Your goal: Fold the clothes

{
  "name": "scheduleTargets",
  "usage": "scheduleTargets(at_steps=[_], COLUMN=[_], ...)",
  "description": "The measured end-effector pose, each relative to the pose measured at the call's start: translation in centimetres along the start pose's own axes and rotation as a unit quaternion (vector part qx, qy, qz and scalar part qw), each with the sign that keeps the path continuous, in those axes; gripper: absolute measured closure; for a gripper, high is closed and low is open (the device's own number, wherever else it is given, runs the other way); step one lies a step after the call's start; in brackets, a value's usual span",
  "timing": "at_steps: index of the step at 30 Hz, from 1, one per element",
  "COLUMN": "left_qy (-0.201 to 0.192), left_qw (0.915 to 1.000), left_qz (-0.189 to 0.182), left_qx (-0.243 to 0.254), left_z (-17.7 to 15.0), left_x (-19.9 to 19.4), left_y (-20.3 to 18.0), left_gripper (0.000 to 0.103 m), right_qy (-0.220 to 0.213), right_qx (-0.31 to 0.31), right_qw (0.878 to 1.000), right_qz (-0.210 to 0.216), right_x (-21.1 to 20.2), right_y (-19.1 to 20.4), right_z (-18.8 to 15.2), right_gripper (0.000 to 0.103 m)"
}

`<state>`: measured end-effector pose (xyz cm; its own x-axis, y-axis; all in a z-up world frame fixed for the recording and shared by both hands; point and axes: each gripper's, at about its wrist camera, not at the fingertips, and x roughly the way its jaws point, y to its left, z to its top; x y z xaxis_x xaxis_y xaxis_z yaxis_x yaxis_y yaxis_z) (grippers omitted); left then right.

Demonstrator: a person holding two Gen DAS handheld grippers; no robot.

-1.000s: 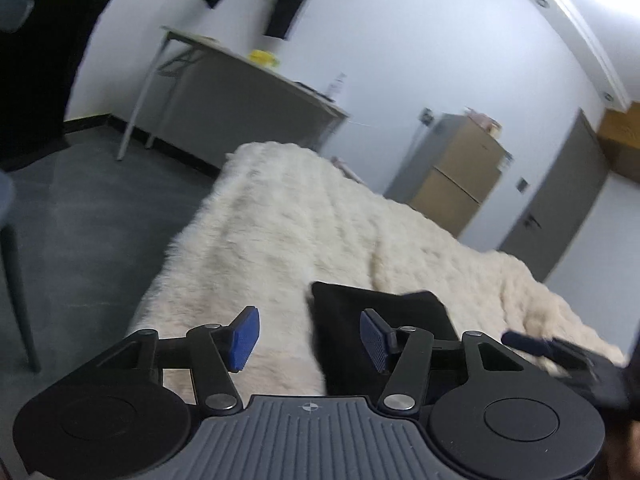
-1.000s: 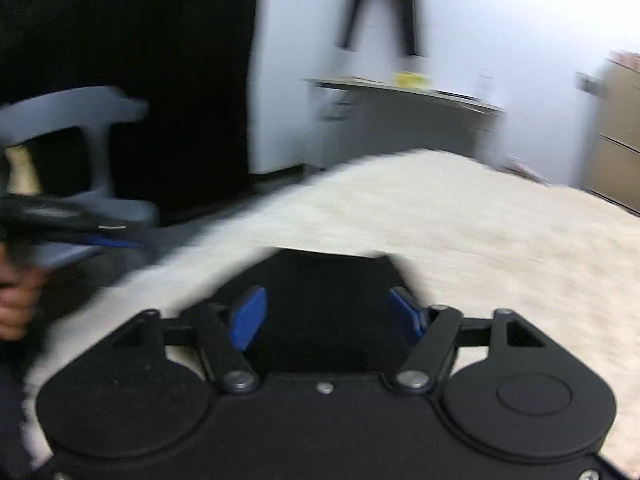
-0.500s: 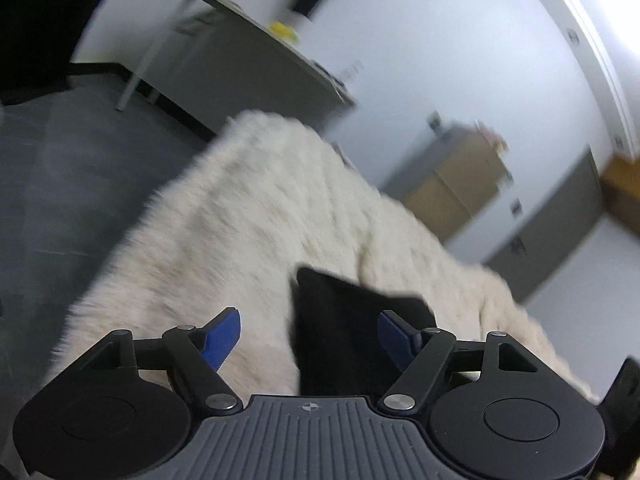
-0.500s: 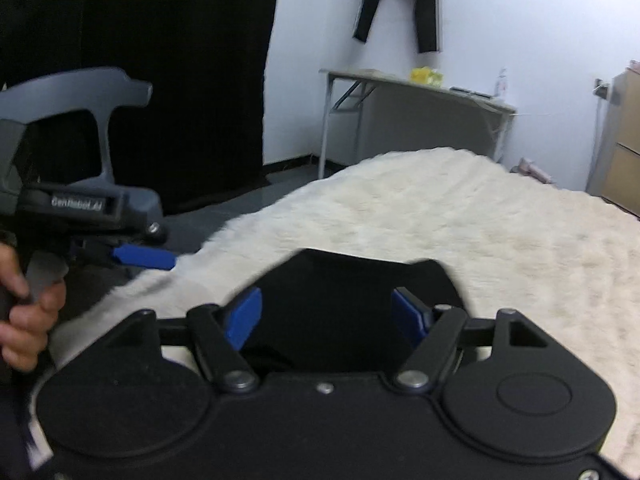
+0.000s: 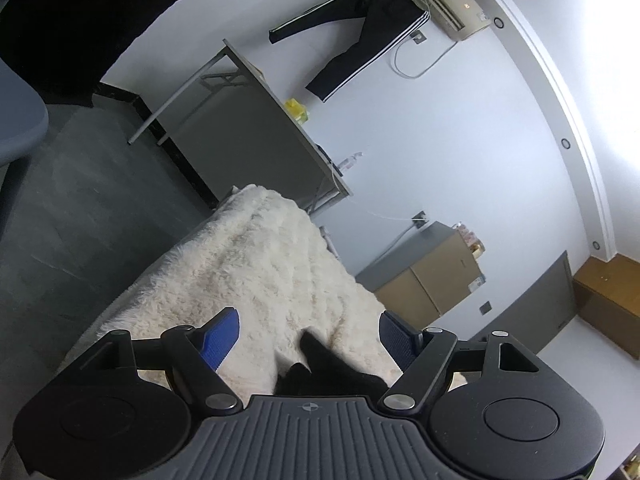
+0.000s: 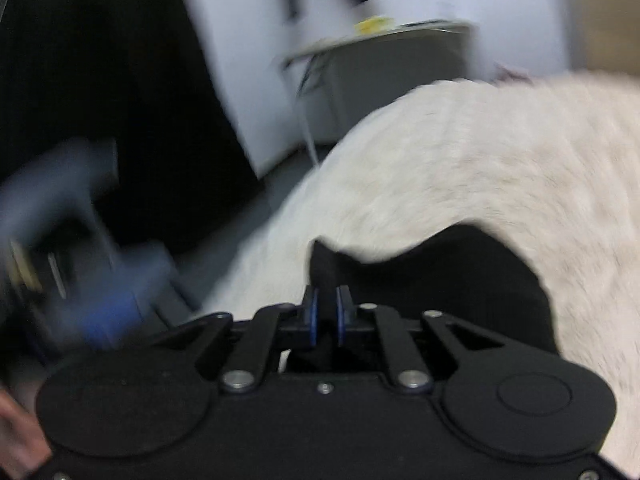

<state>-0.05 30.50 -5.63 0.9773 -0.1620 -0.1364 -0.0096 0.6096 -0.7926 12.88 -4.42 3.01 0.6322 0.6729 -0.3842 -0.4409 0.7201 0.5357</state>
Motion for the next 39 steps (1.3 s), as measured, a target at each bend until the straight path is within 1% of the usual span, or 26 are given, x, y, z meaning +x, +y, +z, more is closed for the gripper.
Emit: scheduleTargets(at_steps=[2,4,5,7,9,13,14,18,19,20,21,23,24,26,28,29,32,33,34,36,37,38,39], left_qy=[-0.002,-0.003,-0.004,-0.005,-0.005,-0.01,-0.012,-0.015,-0.014,-0.014,-0.014,-0.015,-0.016,-0.018,-0.021,-0.023,-0.028,-0.03,-0.03,-0.025,-0.023,-0.02,-0.013], left_qw=[1.0,0.9999,0.9998,0.9997,0.9996,0.9995,0.9994,0.9993,0.9993,0.9993,0.9993,0.9993,0.9993,0.9992,0.9991,0.999,0.9987,0.9985,0.9984,0.9986,0.9986,0.9987,0.999], left_qz=[-0.005,-0.013,-0.014,-0.02,-0.025,-0.027,-0.028,-0.028,-0.029,-0.03,-0.03,-0.032,-0.032,-0.033,-0.033,-0.033,-0.035,-0.037,-0.038,-0.04,-0.04,-0.04,-0.039], left_qx=[-0.003,-0.008,-0.009,-0.013,-0.016,-0.013,-0.015,-0.017,-0.017,-0.016,-0.015,-0.014,-0.014,-0.015,-0.017,-0.018,-0.023,-0.027,-0.028,-0.026,-0.025,-0.022,-0.018], left_z=[0.1,0.1,0.2,0.3,0.3,0.3,0.4,0.4,0.4,0.4,0.4,0.5,0.5,0.5,0.6,0.6,0.7,0.7,0.7,0.7,0.7,0.7,0.6], left_x=[-0.2,-0.5,-0.5,-0.7,-0.8,-1.3,-1.3,-1.4,-1.3,-1.3,-1.3,-1.4,-1.4,-1.5,-1.6,-1.6,-2.0,-2.2,-2.2,-2.0,-1.9,-1.8,-1.5], left_y=[0.0,0.0,0.0,0.1,0.0,-0.2,-0.2,-0.1,-0.1,-0.2,-0.2,-0.2,-0.2,-0.1,-0.1,-0.1,0.0,0.1,0.2,0.1,0.1,0.0,-0.1], left_gripper=[0.031,0.029,0.028,0.028,0.028,0.028,0.028,0.028,0.028,0.028,0.028,0.028,0.028,0.028,0.028,0.028,0.027,0.026,0.026,0.025,0.025,0.025,0.025], right_qy=[-0.048,-0.096,-0.12,-0.149,-0.192,-0.235,-0.245,-0.276,-0.279,-0.28,-0.28,-0.262,-0.254,-0.218,-0.179,-0.146,-0.066,-0.047,-0.035,-0.024,-0.02,-0.005,0.013], right_qx=[0.077,0.129,0.151,0.175,0.209,0.235,0.231,0.194,0.186,0.167,0.142,0.095,0.077,0.022,-0.018,-0.038,-0.046,-0.048,-0.052,-0.069,-0.078,-0.107,-0.143], right_qw=[0.995,0.985,0.979,0.971,0.956,0.938,0.936,0.935,0.936,0.939,0.943,0.954,0.957,0.967,0.976,0.981,0.989,0.991,0.994,0.996,0.996,0.994,0.988], right_qz=[0.03,0.054,0.065,0.064,0.077,0.095,0.099,0.106,0.106,0.106,0.11,0.112,0.118,0.128,0.125,0.125,0.123,0.114,0.095,0.048,0.024,-0.011,-0.052], right_x=[-3.8,-7.2,-8.9,-10.6,-12.8,-15.7,-16.7,-19.7,-20.4,-21.4,-22.1,-22.0,-21.8,-20.5,-19.6,-18.3,-15.3,-14.7,-14.5,-14.9,-15.1,-15.1,-14.8], right_y=[-3.0,-5.2,-6.1,-7.3,-8.9,-10.2,-10.0,-8.2,-7.8,-6.7,-5.4,-2.5,-1.2,2.3,4.7,5.7,5.5,4.9,3.9,2.4,1.7,1.0,0.3], right_z=[3.2,5.9,7.3,9.1,11.2,14.0,14.9,18.6,19.3,20.4,21.6,23.4,23.8,23.7,22.9,21.8,18.1,16.9,15.9,14.5,13.9,12.7,11.2], right_gripper=[0.095,0.096,0.096,0.095,0.095,0.095,0.095,0.095,0.095,0.095,0.096,0.099,0.103,0.103,0.103,0.103,0.099,0.096,0.091,0.089,0.076,0.065,0.042])
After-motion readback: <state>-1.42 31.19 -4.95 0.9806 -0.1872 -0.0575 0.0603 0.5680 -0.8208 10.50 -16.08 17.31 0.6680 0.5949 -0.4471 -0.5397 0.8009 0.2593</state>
